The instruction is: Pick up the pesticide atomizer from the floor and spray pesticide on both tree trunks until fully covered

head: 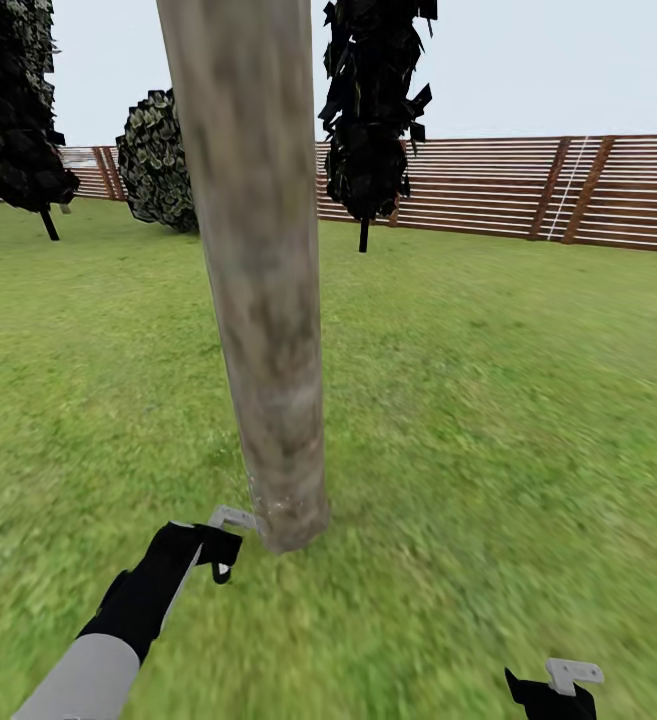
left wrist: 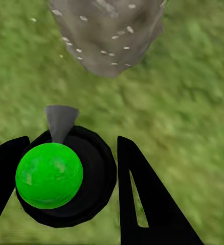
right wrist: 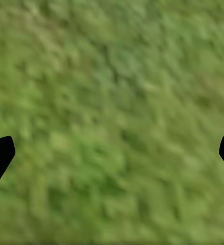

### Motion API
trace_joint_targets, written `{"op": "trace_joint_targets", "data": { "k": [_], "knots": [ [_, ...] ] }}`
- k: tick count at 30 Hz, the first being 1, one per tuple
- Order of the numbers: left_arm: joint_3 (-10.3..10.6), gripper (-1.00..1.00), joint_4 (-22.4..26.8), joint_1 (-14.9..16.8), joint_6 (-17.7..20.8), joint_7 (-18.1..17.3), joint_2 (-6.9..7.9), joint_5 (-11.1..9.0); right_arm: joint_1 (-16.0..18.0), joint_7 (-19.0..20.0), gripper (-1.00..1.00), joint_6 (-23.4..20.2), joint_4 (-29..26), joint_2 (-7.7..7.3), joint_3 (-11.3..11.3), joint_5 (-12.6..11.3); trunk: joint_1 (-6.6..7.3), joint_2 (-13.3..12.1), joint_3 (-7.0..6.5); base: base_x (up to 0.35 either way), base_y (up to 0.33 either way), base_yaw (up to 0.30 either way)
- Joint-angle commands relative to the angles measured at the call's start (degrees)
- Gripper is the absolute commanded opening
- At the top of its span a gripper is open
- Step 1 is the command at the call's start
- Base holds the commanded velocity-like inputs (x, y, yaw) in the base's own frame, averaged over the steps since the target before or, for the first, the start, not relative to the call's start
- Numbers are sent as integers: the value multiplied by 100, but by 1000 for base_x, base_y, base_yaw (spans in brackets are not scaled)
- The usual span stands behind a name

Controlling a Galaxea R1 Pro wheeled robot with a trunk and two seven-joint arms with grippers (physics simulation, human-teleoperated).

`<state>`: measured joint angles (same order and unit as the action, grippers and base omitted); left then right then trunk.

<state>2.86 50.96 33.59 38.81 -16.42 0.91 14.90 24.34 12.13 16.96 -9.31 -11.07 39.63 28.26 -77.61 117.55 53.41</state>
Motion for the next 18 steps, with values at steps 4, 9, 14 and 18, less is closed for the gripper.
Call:
{"op": "trace_joint_targets", "data": {
  "k": [4,9,14,18],
  "knots": [
    [-151,-100,-50,-1,0,-2,-86,-12,0,0,100,0,0,0,0,4,-88,162,72,0,0,0],
    [22,-100,-262,-1,8,6,-301,16,0,0,100,0,0,0,0,4,-198,363,162,0,0,0],
    [284,-100,-305,-1,50,518,-395,-14,0,0,100,0,0,0,0,4,-308,563,252,0,0,0],
    [286,-100,-302,-1,64,644,-471,-44,0,0,100,0,2,0,0,4,-330,603,270,0,0,0]
  ]
}}
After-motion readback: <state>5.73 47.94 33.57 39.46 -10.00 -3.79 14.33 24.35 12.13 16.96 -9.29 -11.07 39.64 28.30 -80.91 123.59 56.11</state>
